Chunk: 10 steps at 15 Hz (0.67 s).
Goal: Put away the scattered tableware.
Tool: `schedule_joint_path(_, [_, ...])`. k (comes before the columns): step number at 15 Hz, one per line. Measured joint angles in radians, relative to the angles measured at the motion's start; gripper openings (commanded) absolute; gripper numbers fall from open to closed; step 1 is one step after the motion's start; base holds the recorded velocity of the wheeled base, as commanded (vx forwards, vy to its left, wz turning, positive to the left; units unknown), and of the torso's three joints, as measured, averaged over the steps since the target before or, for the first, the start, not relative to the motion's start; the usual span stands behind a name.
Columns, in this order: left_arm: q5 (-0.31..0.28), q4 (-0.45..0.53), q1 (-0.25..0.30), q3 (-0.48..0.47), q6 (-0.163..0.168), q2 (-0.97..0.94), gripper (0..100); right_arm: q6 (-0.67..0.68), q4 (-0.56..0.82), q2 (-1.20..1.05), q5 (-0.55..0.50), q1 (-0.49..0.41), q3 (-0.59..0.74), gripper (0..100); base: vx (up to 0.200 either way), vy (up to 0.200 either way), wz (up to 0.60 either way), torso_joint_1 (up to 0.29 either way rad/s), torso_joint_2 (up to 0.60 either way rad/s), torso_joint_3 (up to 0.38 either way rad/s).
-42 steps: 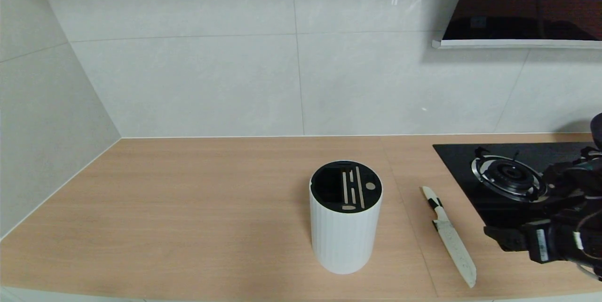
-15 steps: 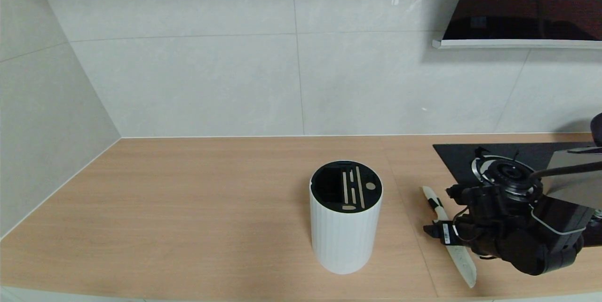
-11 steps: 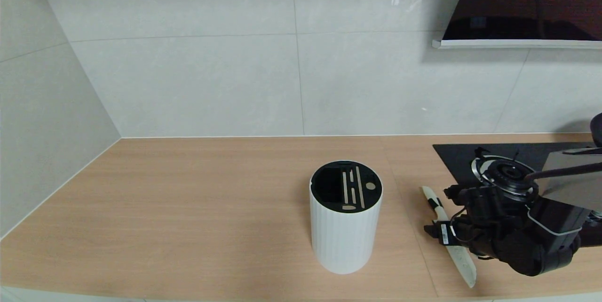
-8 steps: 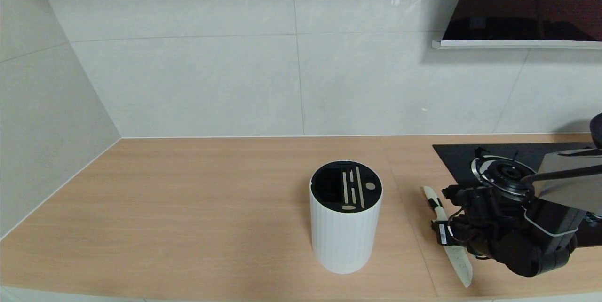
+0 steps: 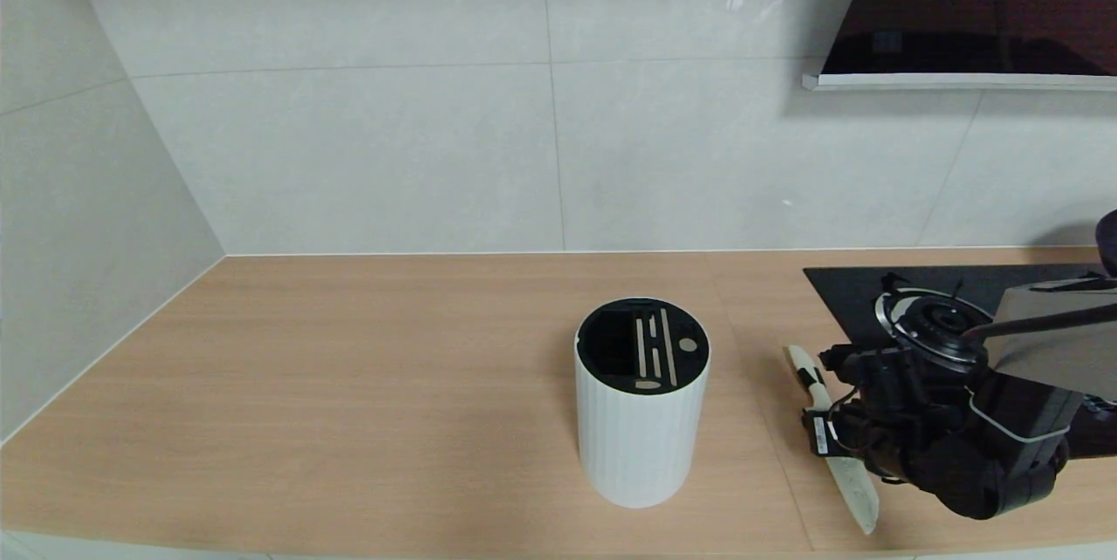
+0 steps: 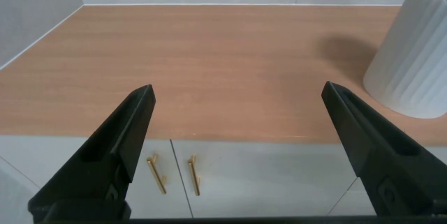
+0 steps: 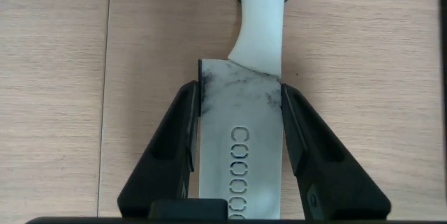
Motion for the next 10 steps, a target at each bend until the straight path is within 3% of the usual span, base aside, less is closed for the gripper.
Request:
schedule_joint_path(6, [-0.002,-0.007,0.0,-0.006,0.0,0.0,100,0.0,0.0,-0.206,-0.001,0.005,0.028,0,0.0,0.0,0.0,0.0,0.0,0.0])
schedule_joint_path(8, [-0.016,-0.013,0.0,-0.056,0.0,0.0,100,-0.001,0.056,-0.318,0.002,0.016,0.005,0,0.0,0.0,0.0,0.0,0.0,0.0])
schedule_joint_path(10, [-0.093,0.025,-0.004,-0.179,0.001,0.027,100,-0.001,0.19,-0.42,0.002,0.042,-0.096,0,0.0,0.0,0.0,0.0,0.0,0.0])
